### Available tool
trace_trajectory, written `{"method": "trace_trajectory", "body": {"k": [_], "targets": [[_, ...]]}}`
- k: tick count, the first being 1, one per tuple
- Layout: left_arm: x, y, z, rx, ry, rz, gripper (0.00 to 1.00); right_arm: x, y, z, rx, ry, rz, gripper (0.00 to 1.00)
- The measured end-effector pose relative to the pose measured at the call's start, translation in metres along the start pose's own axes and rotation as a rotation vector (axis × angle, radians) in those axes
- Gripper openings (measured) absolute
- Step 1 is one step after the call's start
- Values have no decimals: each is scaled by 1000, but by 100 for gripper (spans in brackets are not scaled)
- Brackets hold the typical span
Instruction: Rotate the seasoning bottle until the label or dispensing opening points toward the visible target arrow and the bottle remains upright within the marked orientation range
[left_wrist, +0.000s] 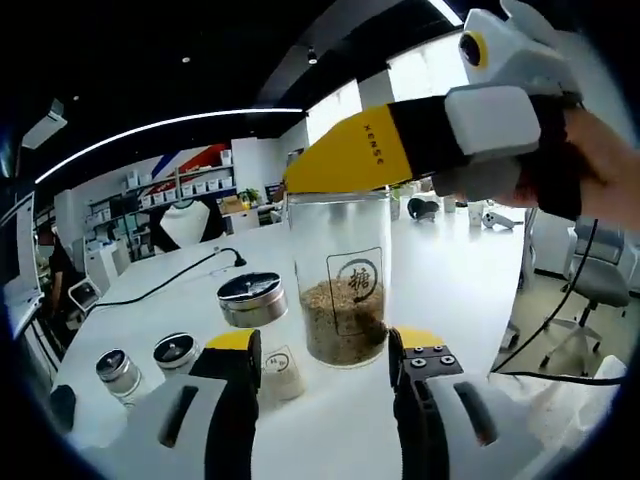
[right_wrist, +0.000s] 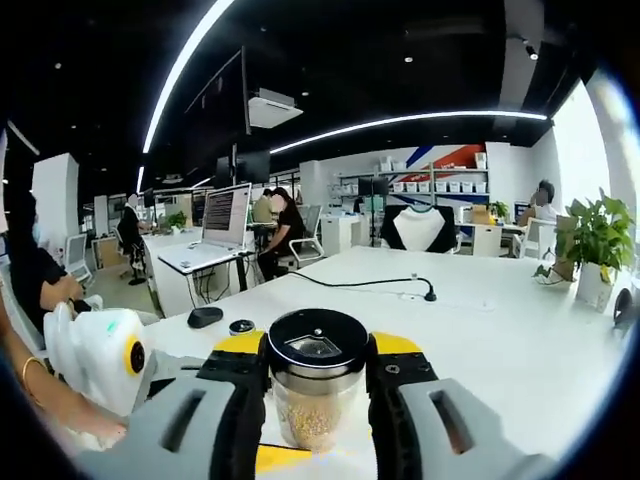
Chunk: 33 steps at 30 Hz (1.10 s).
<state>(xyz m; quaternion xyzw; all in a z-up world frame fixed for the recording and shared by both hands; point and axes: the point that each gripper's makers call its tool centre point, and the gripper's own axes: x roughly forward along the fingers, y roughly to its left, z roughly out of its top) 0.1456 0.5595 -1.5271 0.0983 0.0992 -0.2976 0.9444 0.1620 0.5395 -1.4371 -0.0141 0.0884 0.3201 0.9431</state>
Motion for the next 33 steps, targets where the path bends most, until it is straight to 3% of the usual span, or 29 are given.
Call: {"method": "trace_trajectory", "body": {"k": [11,23,33], "targets": [[-13,23,-1,-23,-17,47,54,5,-30,-12,-32,31,-66,35],[-26,40,-2,-56,-16,85,61,19,-45,-35,-54,76,-76,35],[-42,56,16,-90,-54,152,64,31,-62,-54,-54,101,-96,35]]}}
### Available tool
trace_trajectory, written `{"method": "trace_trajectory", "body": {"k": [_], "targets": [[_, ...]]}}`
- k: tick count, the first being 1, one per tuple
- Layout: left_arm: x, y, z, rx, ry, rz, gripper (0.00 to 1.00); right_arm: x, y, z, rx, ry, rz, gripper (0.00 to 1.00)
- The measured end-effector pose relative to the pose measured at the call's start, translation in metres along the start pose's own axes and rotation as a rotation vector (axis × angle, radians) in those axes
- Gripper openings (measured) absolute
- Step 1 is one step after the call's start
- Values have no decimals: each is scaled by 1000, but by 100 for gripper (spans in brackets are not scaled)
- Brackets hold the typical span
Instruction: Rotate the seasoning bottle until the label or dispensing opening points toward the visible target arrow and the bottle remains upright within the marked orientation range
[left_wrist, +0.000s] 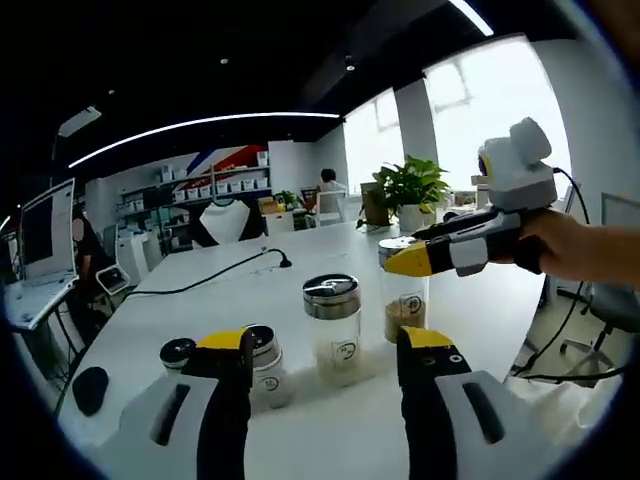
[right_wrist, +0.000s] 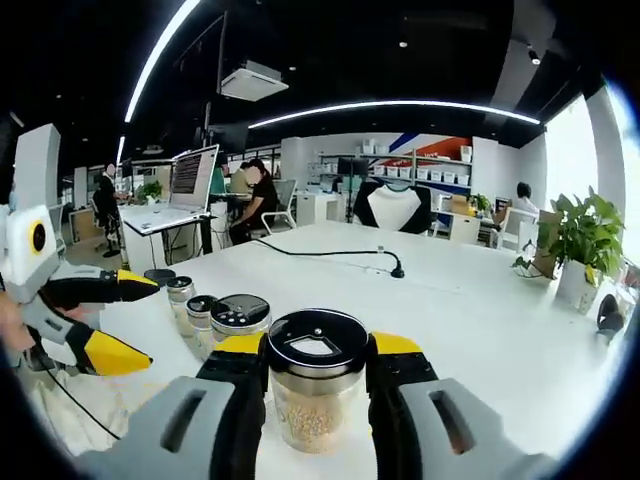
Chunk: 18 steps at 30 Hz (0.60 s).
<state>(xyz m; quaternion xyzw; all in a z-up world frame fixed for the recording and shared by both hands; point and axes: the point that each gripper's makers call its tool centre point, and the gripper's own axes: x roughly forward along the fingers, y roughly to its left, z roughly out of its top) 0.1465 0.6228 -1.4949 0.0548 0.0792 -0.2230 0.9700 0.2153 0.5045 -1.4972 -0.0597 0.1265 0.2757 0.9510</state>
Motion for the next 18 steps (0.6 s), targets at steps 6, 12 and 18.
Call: {"method": "trace_trajectory", "body": {"k": [6,12,18], "targets": [[-5,8,-1,0,-1,26,70,6,-1,-10,12,4,9,35],[-10,18,-7,-12,19,49,71,11,-2,-19,21,6,1,35],[-13,32,-5,-18,9,87,71,13,-3,-17,31,-21,9,36]]}}
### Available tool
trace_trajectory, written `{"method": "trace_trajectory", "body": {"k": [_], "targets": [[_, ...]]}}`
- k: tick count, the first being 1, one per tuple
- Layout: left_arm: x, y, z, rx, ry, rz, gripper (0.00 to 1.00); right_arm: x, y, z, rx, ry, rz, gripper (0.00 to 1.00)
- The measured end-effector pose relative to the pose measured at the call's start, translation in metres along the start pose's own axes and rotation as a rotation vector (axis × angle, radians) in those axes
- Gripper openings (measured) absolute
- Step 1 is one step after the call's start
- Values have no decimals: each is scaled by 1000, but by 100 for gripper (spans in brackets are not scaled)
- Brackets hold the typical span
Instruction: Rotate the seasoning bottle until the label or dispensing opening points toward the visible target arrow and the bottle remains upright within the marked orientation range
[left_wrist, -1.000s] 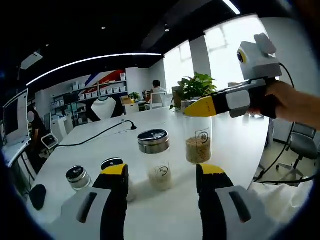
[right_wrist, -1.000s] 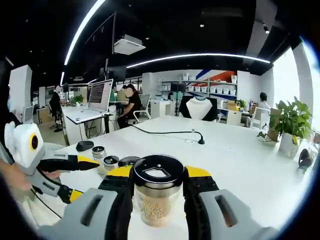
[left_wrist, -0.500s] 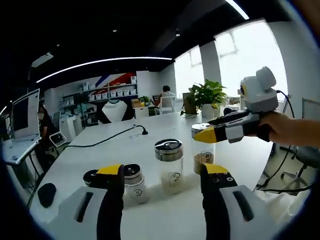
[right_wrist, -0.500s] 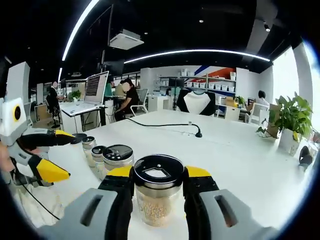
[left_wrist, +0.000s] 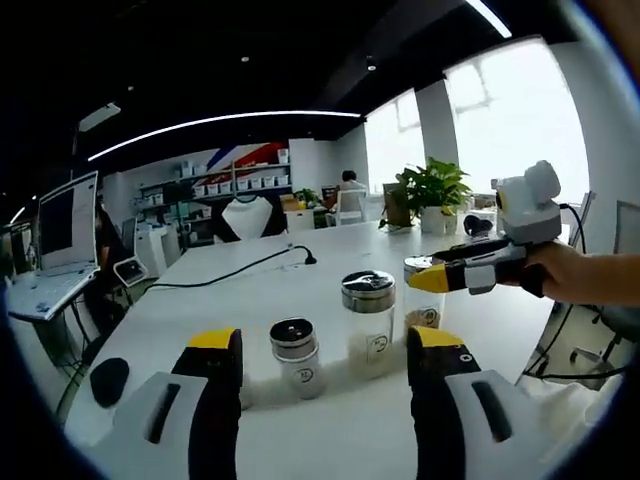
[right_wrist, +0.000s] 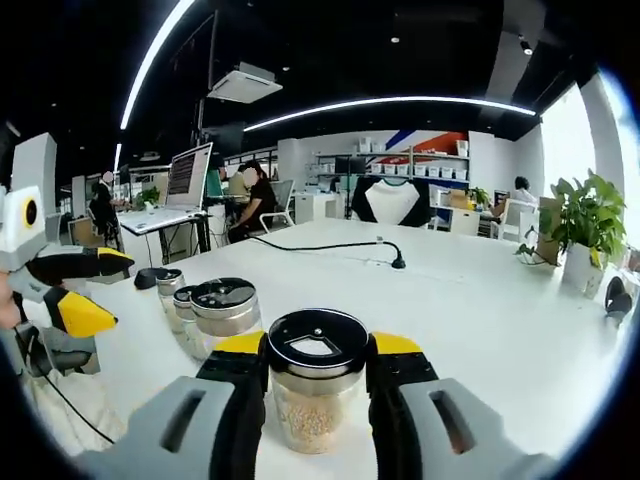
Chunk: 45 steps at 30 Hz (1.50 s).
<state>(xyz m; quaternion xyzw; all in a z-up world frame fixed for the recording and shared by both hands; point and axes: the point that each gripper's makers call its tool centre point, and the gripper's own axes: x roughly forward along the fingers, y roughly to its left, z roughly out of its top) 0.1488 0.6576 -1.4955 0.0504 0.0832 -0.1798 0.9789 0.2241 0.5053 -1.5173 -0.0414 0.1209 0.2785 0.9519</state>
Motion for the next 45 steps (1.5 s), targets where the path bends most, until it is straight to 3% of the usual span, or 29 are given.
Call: {"method": "trace_trajectory", "body": {"k": [10,16,23,33,39,41,45], "targets": [[-4,18,-6,6,10,17,78,1,-2,-1,-26,-23,0,36],[-6,24,-5,-3,4,29,82,-5,-5,12,38,-108,-19,38],[-7,30,-6,-10,0,24,92,-18,-5,12,62,-133,-50,57],[-9,38,-12,-8,4,46,93,-33,23,-9,54,-97,-32,91],[-11,42,-17,-27,-16,48,99,-42,37,-19,81,-84,-13,95],[-13,41,-10,-29,-85,36,100,-46,40,-21,89,-92,-12,95],[-16,43,-12,-61,-99,27,100,-52,41,-24,98,-99,-8,98]]}}
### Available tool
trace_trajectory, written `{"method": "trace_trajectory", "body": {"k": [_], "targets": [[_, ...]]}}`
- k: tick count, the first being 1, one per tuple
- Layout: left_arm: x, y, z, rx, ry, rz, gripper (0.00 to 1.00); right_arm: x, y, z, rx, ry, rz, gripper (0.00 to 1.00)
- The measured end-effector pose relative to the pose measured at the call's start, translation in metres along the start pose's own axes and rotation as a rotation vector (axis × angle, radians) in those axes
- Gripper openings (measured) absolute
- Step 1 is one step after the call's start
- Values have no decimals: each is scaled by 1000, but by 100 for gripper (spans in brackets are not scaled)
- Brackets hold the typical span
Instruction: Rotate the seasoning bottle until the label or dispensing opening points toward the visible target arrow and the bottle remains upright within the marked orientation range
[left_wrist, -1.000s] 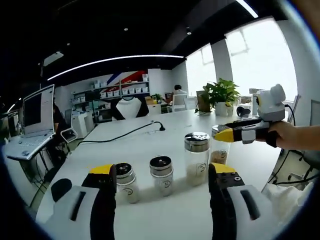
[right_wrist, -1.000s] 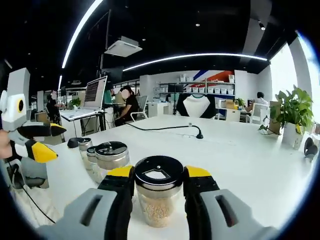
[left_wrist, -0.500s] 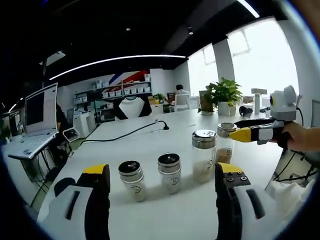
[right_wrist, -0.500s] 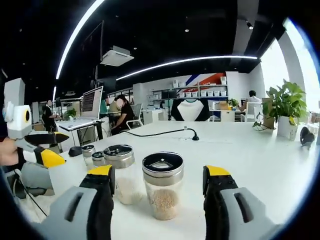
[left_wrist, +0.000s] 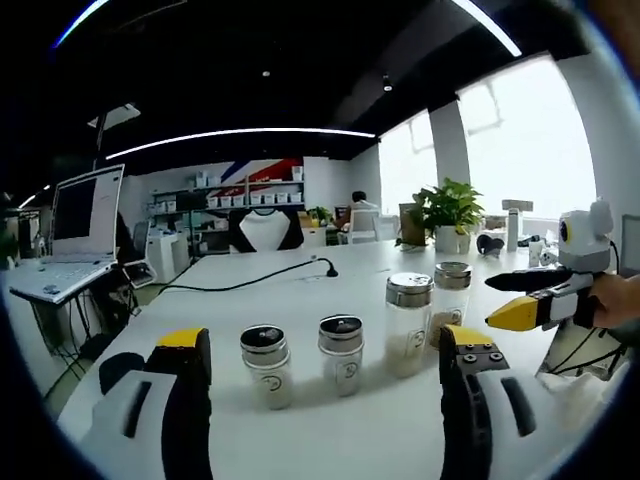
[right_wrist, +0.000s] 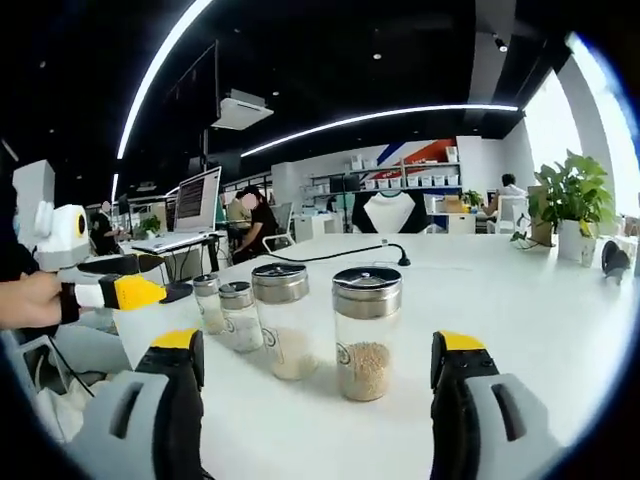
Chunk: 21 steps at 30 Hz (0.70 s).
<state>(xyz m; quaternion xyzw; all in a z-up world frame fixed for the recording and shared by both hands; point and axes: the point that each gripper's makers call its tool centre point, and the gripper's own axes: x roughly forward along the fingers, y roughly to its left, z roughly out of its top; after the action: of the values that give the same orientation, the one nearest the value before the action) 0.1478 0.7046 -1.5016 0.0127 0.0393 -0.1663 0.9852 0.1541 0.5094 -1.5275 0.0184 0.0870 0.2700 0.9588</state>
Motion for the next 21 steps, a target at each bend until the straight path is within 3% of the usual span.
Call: {"method": "trace_trajectory", "body": {"k": [21], "targets": [[-3,5,-21,-7,10,3,100,-14,7,-12,36,7,-11,97]]}}
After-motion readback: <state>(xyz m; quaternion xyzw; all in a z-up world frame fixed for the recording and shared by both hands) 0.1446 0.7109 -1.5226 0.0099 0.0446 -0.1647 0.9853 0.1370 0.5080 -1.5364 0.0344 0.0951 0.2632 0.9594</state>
